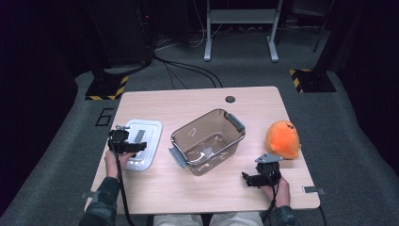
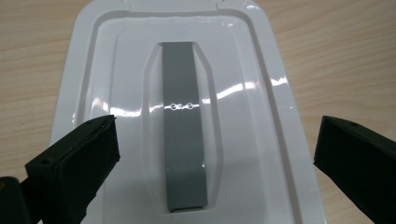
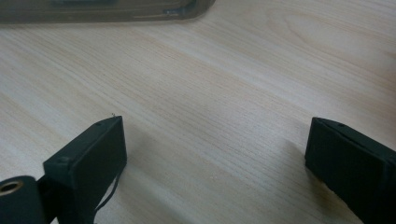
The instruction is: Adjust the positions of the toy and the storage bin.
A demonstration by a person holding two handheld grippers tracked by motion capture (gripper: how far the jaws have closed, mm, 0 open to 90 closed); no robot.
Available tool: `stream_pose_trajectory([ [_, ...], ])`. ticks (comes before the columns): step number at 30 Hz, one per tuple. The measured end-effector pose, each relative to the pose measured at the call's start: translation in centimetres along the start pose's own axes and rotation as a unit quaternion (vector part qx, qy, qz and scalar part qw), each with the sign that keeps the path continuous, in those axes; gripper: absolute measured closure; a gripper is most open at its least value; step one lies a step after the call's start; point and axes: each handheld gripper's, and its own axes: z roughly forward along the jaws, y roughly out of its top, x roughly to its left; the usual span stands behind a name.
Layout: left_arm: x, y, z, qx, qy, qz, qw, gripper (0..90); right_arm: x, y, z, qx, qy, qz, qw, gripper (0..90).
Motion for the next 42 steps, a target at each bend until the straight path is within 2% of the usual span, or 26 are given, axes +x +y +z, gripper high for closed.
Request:
stream_pose_trajectory([
  [7, -1.7, -0.6, -0.9, -0.018, -0.008, 0.028, 0.9994, 0.0, 0.0, 0.0, 0.0, 0.000, 0.000, 0.000, 1.0000, 4.7],
  [12, -3.2, -1.2, -1.5, -0.032, -0.013, 0.050, 0.9981, 0.0, 0.0, 0.0, 0.0, -0.001, 0.000, 0.000, 1.0000, 4.7],
  [18, -5.2, -2.1, -1.9, -0.032, -0.027, 0.082, 0.9958, 0.0, 0.0, 0.0, 0.0, 0.000, 0.000, 0.000, 1.0000, 4.7],
  [24, -7.4, -3.2, -1.9, -0.035, -0.040, 0.114, 0.9920, 0.0, 0.0, 0.0, 0.0, 0.000, 0.000, 0.001, 1.0000, 4.7],
  [31, -10.0, -4.7, -1.0, -0.019, -0.056, 0.155, 0.9861, 0.0, 0.0, 0.0, 0.0, 0.000, 0.000, 0.000, 1.0000, 4.8],
  [38, -11.9, -6.0, -0.1, -0.012, -0.070, 0.169, 0.9830, 0.0, 0.0, 0.0, 0.0, -0.001, 0.000, 0.000, 1.0000, 4.8],
  [42, -12.5, -6.5, -0.1, -0.017, -0.076, 0.182, 0.9802, 0.0, 0.0, 0.0, 0.0, -0.001, 0.000, 0.000, 1.0000, 4.8],
])
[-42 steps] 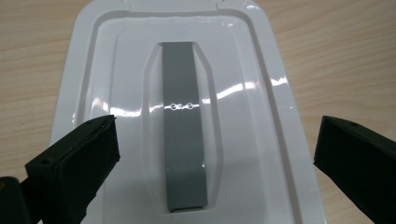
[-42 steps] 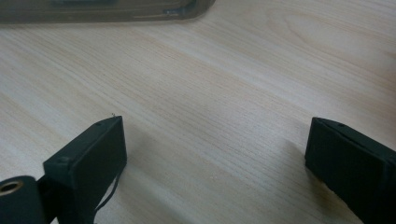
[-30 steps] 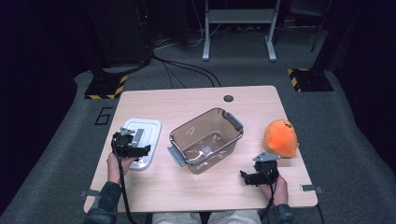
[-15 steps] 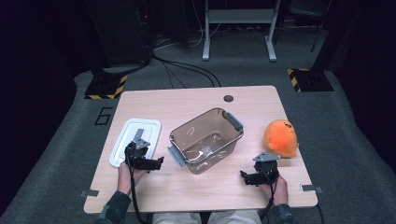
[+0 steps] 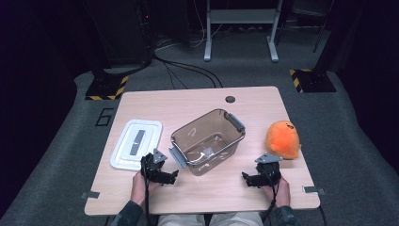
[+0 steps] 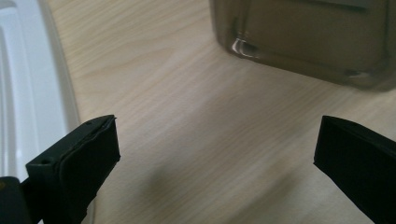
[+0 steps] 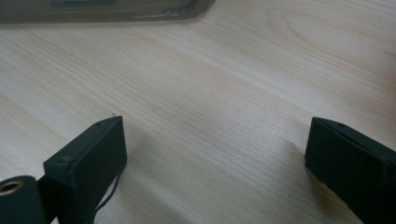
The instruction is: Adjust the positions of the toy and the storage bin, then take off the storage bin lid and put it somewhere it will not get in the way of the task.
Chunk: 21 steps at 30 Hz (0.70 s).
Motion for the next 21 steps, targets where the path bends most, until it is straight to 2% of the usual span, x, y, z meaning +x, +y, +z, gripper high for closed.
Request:
stream_pose_trajectory([
  [2, -0.2, -0.1, 0.0, -0.001, 0.000, 0.005, 1.0000, 0.0, 0.0, 0.0, 0.0, 0.000, 0.000, 0.000, 1.0000, 4.8],
  [4, -0.3, -0.2, 0.0, -0.004, -0.004, 0.001, 1.0000, 0.0, 0.0, 0.0, 0.0, 0.000, 0.000, 0.000, 1.0000, 4.8],
  [9, -0.6, -0.6, -0.2, 0.003, -0.010, 0.007, 0.9999, 0.0, 0.0, 0.0, 0.0, 0.000, 0.000, 0.000, 1.0000, 4.8],
  [14, -1.4, -1.2, 0.5, 0.006, -0.015, 0.011, 0.9998, 0.0, 0.0, 0.0, 0.0, 0.000, 0.000, 0.000, 1.0000, 4.8],
  [16, -1.7, -1.4, 0.7, -0.001, -0.024, 0.004, 0.9997, 0.0, 0.0, 0.0, 0.0, 0.001, 0.000, 0.000, 1.0000, 4.8],
  [21, -1.9, -1.4, 0.8, -0.007, -0.031, -0.004, 0.9995, 0.0, 0.0, 0.0, 0.0, 0.001, 0.000, 0.000, 1.0000, 4.8],
])
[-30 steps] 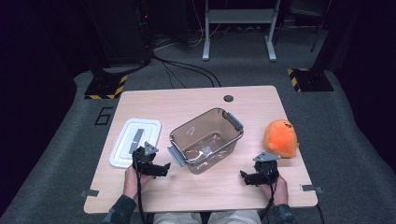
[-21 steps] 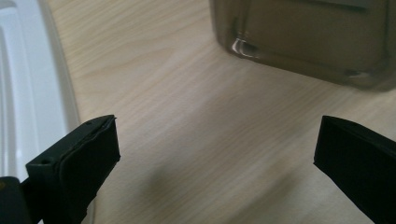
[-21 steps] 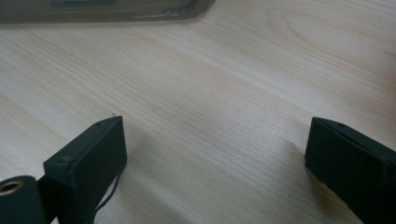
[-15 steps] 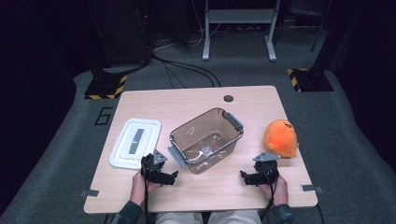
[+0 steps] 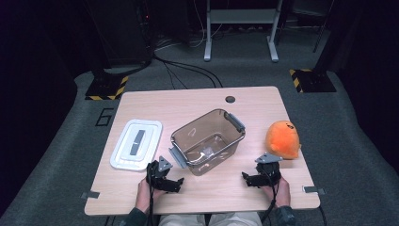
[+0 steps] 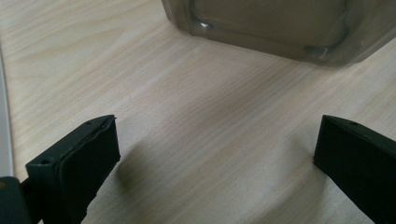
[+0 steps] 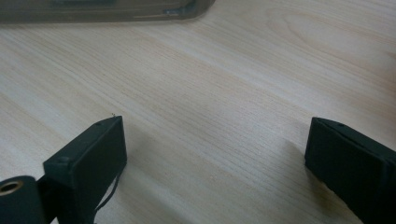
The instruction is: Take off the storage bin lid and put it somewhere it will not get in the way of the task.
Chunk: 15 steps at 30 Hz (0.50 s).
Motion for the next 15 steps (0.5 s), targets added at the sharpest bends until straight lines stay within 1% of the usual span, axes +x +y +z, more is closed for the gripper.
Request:
stream_pose_trajectory([
  [2, -0.04, -0.21, 0.12, -0.009, -0.006, -0.006, 0.9999, 0.0, 0.00, -0.01, 0.00, 0.000, 0.000, 0.000, 1.0000, 4.8],
  [3, -0.06, -0.21, 0.01, -0.003, -0.006, -0.006, 1.0000, 0.0, 0.01, -0.01, 0.00, 0.000, 0.000, 0.000, 1.0000, 4.8],
  [5, -0.22, -0.26, 0.09, -0.010, -0.002, -0.011, 0.9999, 0.0, 0.00, -0.01, 0.01, -0.001, 0.000, 0.000, 1.0000, 4.8],
  [7, -0.25, -0.27, 0.06, -0.009, -0.004, -0.012, 0.9999, 0.0, 0.00, 0.00, 0.00, 0.000, 0.000, 0.000, 1.0000, 4.8],
  [10, -0.32, -0.29, 0.01, -0.007, -0.004, -0.009, 0.9999, 0.2, -0.05, 0.00, 0.02, -0.002, 0.001, -0.005, 1.0000, 4.8],
  [15, -0.52, -0.31, -0.02, -0.007, -0.008, -0.005, 0.9999, 0.3, 0.06, -0.03, -0.02, -0.002, -0.002, -0.005, 1.0000, 4.6],
])
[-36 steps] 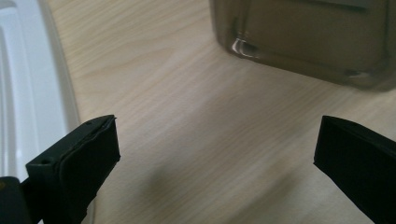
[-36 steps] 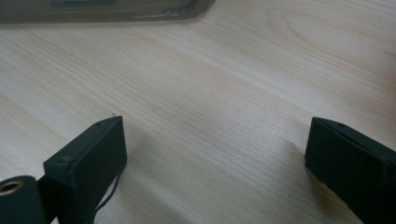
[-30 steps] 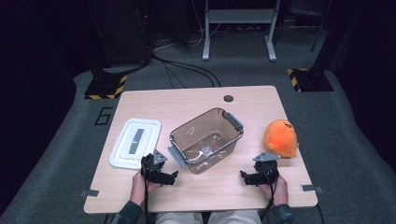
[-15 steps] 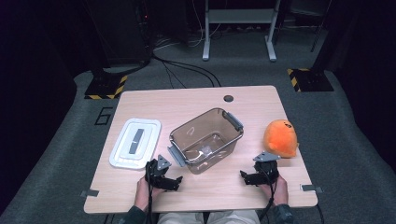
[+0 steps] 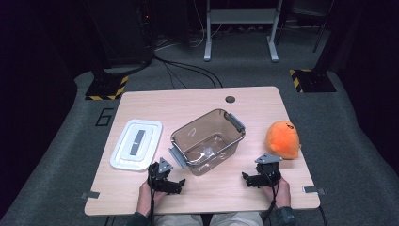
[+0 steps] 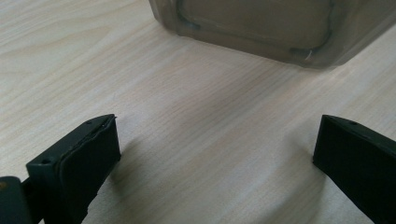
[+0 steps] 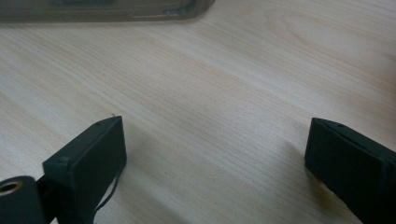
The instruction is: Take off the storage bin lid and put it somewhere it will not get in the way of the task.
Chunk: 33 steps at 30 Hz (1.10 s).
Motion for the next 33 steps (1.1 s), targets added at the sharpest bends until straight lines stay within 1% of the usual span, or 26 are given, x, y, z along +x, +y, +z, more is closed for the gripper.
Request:
stream_pose_trajectory([
  [5, -0.2, 0.0, -0.1, -0.001, 0.004, -0.001, 1.0000, 0.3, 0.0, 0.0, 0.0, 0.003, -0.003, 0.002, 1.0000, 4.3],
  [7, -0.3, -0.1, -0.1, -0.004, 0.006, 0.004, 1.0000, 0.4, 0.1, 0.0, -0.1, 0.003, -0.005, 0.002, 1.0000, 4.0],
  [9, 0.0, 0.0, 0.0, 0.001, 0.002, -0.004, 1.0000, 0.3, 0.0, 0.1, 0.0, 0.012, -0.005, 0.010, 0.9999, 2.5],
  [12, -0.1, 0.0, 0.0, 0.000, 0.001, -0.006, 1.0000, 0.3, -0.1, 0.3, 0.0, 0.020, -0.007, 0.011, 0.9997, 2.3],
  [13, -0.1, 0.0, 0.0, 0.000, 0.001, -0.006, 1.0000, 0.3, 0.0, 0.4, 0.0, 0.020, -0.010, 0.018, 0.9996, 3.3],
  [14, -0.1, 0.0, 0.0, 0.001, 0.001, -0.005, 1.0000, 0.3, -0.1, 0.3, -0.1, 0.016, -0.013, 0.012, 0.9997, 6.3],
  [15, -0.1, 0.0, 0.0, 0.000, 0.001, -0.006, 1.0000, 0.3, -0.1, 0.3, -0.2, 0.015, -0.011, 0.014, 0.9997, 6.5],
  [17, -0.1, 0.0, 0.0, 0.000, 0.001, -0.005, 1.0000, 0.3, -0.2, 0.4, -0.2, 0.017, -0.016, 0.019, 0.9995, 6.3],
  [19, -0.1, 0.0, 0.1, -0.001, 0.001, -0.006, 1.0000, 0.3, -0.3, 0.4, -0.4, 0.011, -0.017, 0.018, 0.9996, 6.5],
  [20, -0.1, 0.1, 0.0, 0.001, 0.000, -0.006, 1.0000, 0.3, -0.1, 0.6, -0.5, 0.010, -0.020, 0.030, 0.9993, 6.4],
  [21, -0.1, 0.1, 0.1, 0.001, 0.000, -0.008, 1.0000, 0.3, -0.2, 0.7, -0.7, 0.009, -0.019, 0.025, 0.9995, 6.4],
  [22, -0.1, 0.1, 0.1, 0.001, 0.002, -0.007, 1.0000, 0.3, 0.0, 1.0, -0.9, 0.008, -0.023, 0.033, 0.9991, 6.3],
  [24, -0.1, 0.1, 0.1, 0.002, 0.002, -0.008, 1.0000, 0.3, -0.1, 1.3, -1.3, 0.006, -0.018, 0.030, 0.9994, 6.2],
  [26, -0.1, 0.1, 0.1, 0.001, 0.002, -0.009, 1.0000, 0.3, -0.1, 1.6, -1.6, 0.002, -0.016, 0.033, 0.9993, 6.0],
  [28, -0.1, 0.1, 0.1, 0.001, 0.002, -0.009, 1.0000, 0.3, -0.1, 1.9, -1.9, -0.002, -0.009, 0.040, 0.9992, 5.7],
  [29, -0.1, 0.1, 0.1, 0.001, 0.002, -0.008, 1.0000, 0.3, -0.1, 2.1, -2.1, -0.002, -0.011, 0.037, 0.9992, 5.5],
  [33, -0.1, 0.1, 0.1, 0.001, 0.002, -0.008, 1.0000, 0.3, -0.1, 2.7, -2.6, -0.007, -0.003, 0.043, 0.9991, 4.2],
])
